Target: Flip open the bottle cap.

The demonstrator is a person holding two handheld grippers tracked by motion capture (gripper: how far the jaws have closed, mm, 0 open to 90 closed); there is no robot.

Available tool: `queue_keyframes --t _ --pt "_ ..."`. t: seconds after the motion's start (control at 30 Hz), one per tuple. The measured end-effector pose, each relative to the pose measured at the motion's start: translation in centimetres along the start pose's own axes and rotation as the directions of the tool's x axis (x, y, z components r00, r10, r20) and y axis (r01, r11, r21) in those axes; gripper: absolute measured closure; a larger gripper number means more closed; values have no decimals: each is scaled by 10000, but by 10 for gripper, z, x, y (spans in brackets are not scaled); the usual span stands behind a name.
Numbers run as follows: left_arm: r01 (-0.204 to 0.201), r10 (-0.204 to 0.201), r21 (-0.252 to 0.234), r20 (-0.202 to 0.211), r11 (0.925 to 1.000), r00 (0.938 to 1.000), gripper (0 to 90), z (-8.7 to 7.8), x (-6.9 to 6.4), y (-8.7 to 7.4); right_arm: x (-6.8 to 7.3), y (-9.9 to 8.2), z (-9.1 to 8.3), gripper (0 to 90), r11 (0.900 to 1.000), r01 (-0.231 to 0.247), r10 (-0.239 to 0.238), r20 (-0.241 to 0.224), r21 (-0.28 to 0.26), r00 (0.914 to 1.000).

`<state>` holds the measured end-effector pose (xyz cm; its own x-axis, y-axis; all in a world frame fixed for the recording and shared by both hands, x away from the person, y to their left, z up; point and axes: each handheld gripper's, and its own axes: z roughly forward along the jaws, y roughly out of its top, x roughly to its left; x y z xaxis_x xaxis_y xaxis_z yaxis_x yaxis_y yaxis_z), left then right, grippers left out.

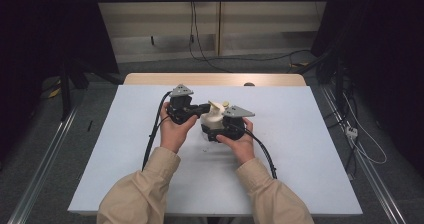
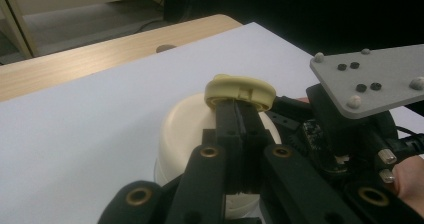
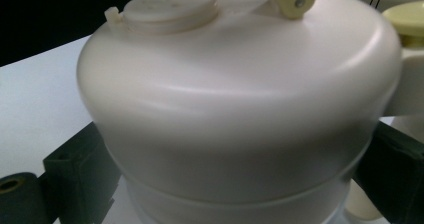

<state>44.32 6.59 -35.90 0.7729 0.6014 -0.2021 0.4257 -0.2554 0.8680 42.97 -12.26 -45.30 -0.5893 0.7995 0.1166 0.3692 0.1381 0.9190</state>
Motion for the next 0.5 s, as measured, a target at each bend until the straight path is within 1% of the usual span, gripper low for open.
queue_keyframes --t 0.5 --pt "-18 18 2 -45 10000 10000 900 5 -1 1 -1 0 0 39 10000 -19 20 -97 71 10000"
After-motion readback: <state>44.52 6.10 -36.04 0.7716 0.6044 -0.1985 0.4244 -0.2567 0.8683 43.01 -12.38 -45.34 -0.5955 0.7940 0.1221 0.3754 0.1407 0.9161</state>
